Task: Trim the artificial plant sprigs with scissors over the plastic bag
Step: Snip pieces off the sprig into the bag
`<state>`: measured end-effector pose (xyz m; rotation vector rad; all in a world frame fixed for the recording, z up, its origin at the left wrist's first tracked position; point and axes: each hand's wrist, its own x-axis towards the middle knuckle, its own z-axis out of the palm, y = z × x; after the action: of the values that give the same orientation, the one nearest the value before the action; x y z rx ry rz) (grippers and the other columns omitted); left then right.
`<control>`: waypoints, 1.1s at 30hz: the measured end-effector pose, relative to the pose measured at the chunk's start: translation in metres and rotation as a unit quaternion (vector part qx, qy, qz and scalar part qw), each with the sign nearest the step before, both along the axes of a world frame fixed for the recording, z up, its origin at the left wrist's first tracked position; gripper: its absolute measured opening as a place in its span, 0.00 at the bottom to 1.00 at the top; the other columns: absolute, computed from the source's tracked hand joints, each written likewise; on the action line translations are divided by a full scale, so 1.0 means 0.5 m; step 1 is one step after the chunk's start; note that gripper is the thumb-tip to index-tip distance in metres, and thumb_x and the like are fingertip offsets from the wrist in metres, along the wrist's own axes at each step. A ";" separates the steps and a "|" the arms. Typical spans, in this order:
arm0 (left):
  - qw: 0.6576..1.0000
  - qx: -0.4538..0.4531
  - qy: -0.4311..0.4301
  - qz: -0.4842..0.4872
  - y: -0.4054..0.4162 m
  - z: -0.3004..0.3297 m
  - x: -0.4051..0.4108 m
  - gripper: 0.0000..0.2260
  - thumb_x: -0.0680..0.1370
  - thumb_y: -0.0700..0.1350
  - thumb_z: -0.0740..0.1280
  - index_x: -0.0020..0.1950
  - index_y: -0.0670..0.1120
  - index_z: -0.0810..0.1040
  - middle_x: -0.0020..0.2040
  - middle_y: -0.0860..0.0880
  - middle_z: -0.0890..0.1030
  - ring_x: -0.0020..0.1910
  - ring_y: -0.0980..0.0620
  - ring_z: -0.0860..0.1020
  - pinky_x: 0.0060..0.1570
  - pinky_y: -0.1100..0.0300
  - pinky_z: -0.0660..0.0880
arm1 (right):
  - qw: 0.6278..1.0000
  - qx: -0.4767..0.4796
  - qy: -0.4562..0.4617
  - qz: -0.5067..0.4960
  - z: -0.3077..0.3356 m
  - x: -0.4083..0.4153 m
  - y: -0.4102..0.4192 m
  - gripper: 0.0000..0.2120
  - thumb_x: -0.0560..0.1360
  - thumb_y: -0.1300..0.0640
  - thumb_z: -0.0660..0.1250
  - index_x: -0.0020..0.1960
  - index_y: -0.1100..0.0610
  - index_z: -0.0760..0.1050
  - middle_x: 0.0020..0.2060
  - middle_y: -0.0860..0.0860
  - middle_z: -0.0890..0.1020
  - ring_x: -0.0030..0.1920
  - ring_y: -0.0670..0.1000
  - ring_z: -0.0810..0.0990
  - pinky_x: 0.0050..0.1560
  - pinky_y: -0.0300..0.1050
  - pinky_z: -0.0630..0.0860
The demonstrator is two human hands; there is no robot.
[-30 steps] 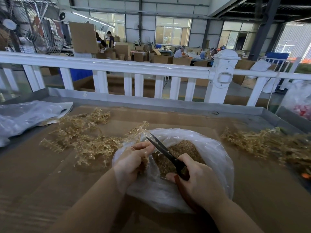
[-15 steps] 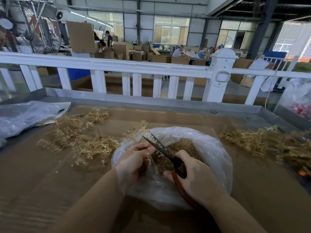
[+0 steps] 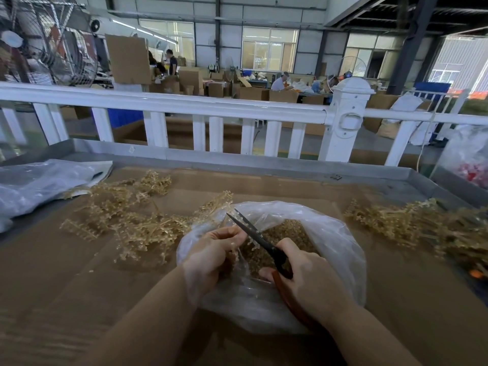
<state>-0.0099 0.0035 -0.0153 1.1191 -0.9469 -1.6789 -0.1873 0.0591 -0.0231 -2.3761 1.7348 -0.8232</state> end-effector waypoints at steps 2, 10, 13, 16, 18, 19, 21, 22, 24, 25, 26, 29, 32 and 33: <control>1.000 -0.002 0.003 -0.001 0.002 0.001 0.001 0.02 0.75 0.37 0.68 0.45 0.42 0.80 0.42 0.44 0.79 0.40 0.47 0.73 0.39 0.56 0.71 | 1.000 0.001 0.005 0.002 0.000 -0.002 -0.001 0.14 0.74 0.37 0.62 0.51 0.44 0.66 0.33 0.39 0.73 0.33 0.35 0.72 0.35 0.27 0.68; 1.000 -0.021 0.005 -0.001 0.006 -0.001 0.000 0.07 0.75 0.35 0.67 0.39 0.43 0.81 0.39 0.45 0.81 0.42 0.48 0.78 0.48 0.53 0.75 | 1.000 -0.006 -0.006 0.002 -0.004 -0.003 0.004 0.14 0.72 0.35 0.62 0.50 0.43 0.67 0.33 0.39 0.74 0.35 0.36 0.74 0.35 0.28 0.68; 1.000 -0.028 0.004 -0.007 0.006 -0.002 0.000 0.09 0.75 0.34 0.66 0.37 0.43 0.82 0.38 0.45 0.83 0.42 0.47 0.79 0.50 0.51 0.76 | 1.000 -0.016 -0.012 -0.003 -0.007 0.000 0.007 0.16 0.71 0.34 0.62 0.50 0.44 0.68 0.36 0.40 0.75 0.36 0.38 0.73 0.37 0.28 0.68; 1.000 -0.027 -0.015 -0.003 0.007 -0.003 -0.001 0.12 0.75 0.34 0.66 0.34 0.45 0.83 0.37 0.45 0.83 0.39 0.49 0.80 0.46 0.53 0.76 | 1.000 -0.013 -0.016 -0.007 -0.010 0.004 0.006 0.18 0.70 0.33 0.61 0.51 0.45 0.68 0.40 0.41 0.76 0.41 0.40 0.73 0.40 0.29 0.67; 0.999 -0.029 -0.015 -0.006 0.008 -0.003 -0.001 0.11 0.75 0.34 0.66 0.35 0.44 0.83 0.36 0.45 0.83 0.36 0.50 0.80 0.41 0.56 0.76 | 1.000 -0.011 -0.020 -0.005 -0.012 0.006 0.005 0.18 0.70 0.33 0.62 0.51 0.45 0.68 0.41 0.42 0.76 0.43 0.41 0.73 0.43 0.32 0.68; 0.999 -0.031 -0.011 -0.007 0.008 -0.003 -0.001 0.09 0.75 0.34 0.66 0.37 0.43 0.82 0.36 0.45 0.83 0.35 0.50 0.80 0.39 0.57 0.76 | 1.000 -0.011 -0.021 -0.005 -0.012 0.006 0.005 0.18 0.70 0.34 0.62 0.51 0.45 0.68 0.41 0.42 0.75 0.43 0.41 0.73 0.43 0.32 0.68; 0.999 -0.031 -0.007 -0.008 0.008 -0.003 -0.001 0.06 0.75 0.33 0.66 0.41 0.41 0.80 0.37 0.45 0.83 0.36 0.50 0.80 0.39 0.57 0.77 | 1.000 -0.009 -0.023 -0.006 -0.012 0.008 0.004 0.17 0.70 0.34 0.63 0.50 0.45 0.68 0.40 0.42 0.74 0.44 0.41 0.72 0.42 0.32 0.66; 0.999 -0.030 -0.005 -0.010 0.008 -0.003 0.000 0.05 0.75 0.34 0.66 0.42 0.41 0.80 0.38 0.44 0.83 0.38 0.49 0.80 0.42 0.55 0.77 | 1.000 -0.008 -0.025 -0.006 -0.012 0.008 0.004 0.17 0.71 0.35 0.63 0.51 0.45 0.68 0.41 0.42 0.74 0.44 0.41 0.72 0.42 0.32 0.66; 0.999 -0.028 0.000 -0.016 0.009 -0.002 0.001 0.05 0.75 0.34 0.67 0.42 0.41 0.81 0.41 0.42 0.83 0.42 0.46 0.80 0.48 0.52 0.77 | 1.000 -0.006 -0.026 -0.004 -0.011 0.008 0.003 0.16 0.72 0.35 0.63 0.51 0.44 0.68 0.41 0.42 0.75 0.44 0.41 0.72 0.42 0.31 0.66; 0.999 -0.029 0.000 -0.021 0.009 -0.001 0.001 0.06 0.75 0.34 0.67 0.40 0.41 0.82 0.42 0.42 0.83 0.43 0.46 0.81 0.50 0.51 0.77 | 1.000 -0.004 -0.025 -0.003 -0.010 0.008 0.003 0.16 0.72 0.36 0.63 0.52 0.44 0.68 0.42 0.42 0.75 0.44 0.41 0.73 0.42 0.30 0.66; 0.999 -0.032 -0.002 -0.027 0.009 -0.001 0.002 0.07 0.74 0.35 0.67 0.39 0.42 0.83 0.42 0.42 0.84 0.43 0.47 0.81 0.51 0.51 0.77 | 1.000 -0.002 -0.025 -0.001 -0.009 0.008 0.002 0.15 0.72 0.36 0.63 0.52 0.44 0.68 0.42 0.42 0.76 0.44 0.41 0.73 0.42 0.29 0.66; 0.999 -0.036 -0.007 -0.038 0.008 -0.002 0.003 0.07 0.73 0.36 0.68 0.38 0.44 0.84 0.43 0.43 0.84 0.45 0.47 0.82 0.51 0.52 0.77 | 1.000 0.003 -0.025 0.002 -0.007 0.007 0.001 0.14 0.73 0.37 0.63 0.51 0.46 0.68 0.41 0.43 0.77 0.42 0.41 0.75 0.40 0.29 0.67; 0.999 -0.030 -0.009 -0.030 0.006 -0.005 0.004 0.04 0.70 0.38 0.71 0.43 0.41 0.83 0.47 0.40 0.83 0.50 0.42 0.80 0.59 0.47 0.75 | 1.000 0.005 -0.022 0.004 -0.005 0.007 -0.001 0.14 0.74 0.38 0.63 0.50 0.47 0.68 0.39 0.43 0.77 0.39 0.42 0.76 0.39 0.33 0.70; 0.999 -0.027 -0.008 -0.030 0.006 -0.005 0.004 0.06 0.68 0.39 0.71 0.44 0.41 0.83 0.47 0.40 0.83 0.49 0.43 0.80 0.59 0.48 0.74 | 1.000 0.004 -0.022 0.005 -0.005 0.007 -0.002 0.14 0.74 0.38 0.63 0.50 0.47 0.68 0.38 0.43 0.77 0.38 0.42 0.76 0.39 0.33 0.70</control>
<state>-0.0077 0.0063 -0.0179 1.0801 -1.0397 -1.6841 -0.1838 0.0580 -0.0257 -2.3416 1.7057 -0.8586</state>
